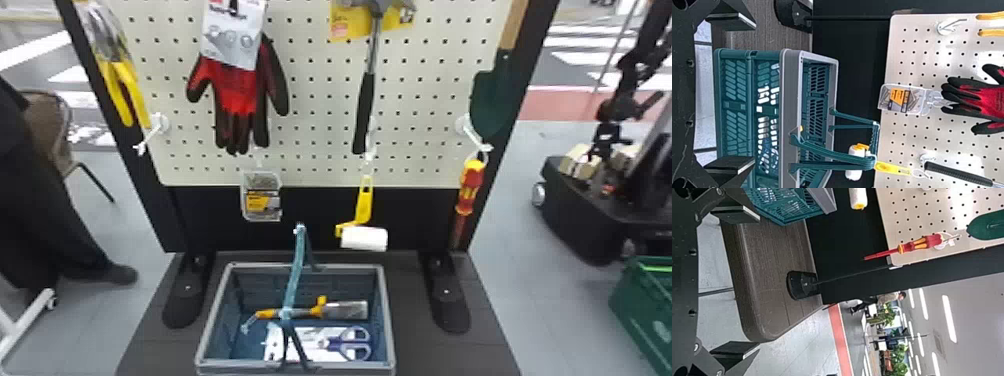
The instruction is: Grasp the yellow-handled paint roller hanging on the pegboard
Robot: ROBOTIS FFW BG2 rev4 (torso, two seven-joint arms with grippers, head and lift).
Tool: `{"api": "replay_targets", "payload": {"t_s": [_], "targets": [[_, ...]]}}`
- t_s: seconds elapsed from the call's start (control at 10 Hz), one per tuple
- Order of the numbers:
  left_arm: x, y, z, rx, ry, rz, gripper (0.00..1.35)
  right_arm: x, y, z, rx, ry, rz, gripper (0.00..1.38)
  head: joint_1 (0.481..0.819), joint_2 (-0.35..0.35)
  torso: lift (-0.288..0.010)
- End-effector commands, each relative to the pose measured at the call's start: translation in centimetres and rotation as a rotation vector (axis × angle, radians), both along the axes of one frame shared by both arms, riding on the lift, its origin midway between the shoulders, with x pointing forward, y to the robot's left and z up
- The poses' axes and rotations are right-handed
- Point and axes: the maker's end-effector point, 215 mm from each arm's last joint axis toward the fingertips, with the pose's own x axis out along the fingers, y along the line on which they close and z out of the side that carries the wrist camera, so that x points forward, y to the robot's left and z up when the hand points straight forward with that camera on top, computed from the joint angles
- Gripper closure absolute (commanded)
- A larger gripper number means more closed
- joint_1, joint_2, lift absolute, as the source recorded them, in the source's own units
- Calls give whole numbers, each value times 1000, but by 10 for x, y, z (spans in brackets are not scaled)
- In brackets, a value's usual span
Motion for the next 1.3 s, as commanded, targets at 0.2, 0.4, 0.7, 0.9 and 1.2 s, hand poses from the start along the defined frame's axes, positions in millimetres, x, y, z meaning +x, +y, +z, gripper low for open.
{"api": "replay_targets", "payload": {"t_s": [0.2, 0.4, 0.7, 0.9, 1.2], "targets": [[0, 1, 1, 2, -3, -4, 110, 0, 3, 3, -12, -5, 9, 157, 549, 0, -100], [2, 0, 2, -1, -8, -3, 110, 2, 5, 7, -20, -13, 16, 160, 549, 0, -100], [-1, 0, -1, -2, 4, -1, 110, 0, 6, 7, -22, -12, 18, 156, 549, 0, -100], [1, -2, 1, -5, -2, -7, 113, 11, 9, 26, -17, -32, 28, 125, 549, 0, -100], [-4, -2, -5, -8, 17, -6, 113, 52, 20, 73, -21, -111, 96, 114, 549, 0, -100]]}}
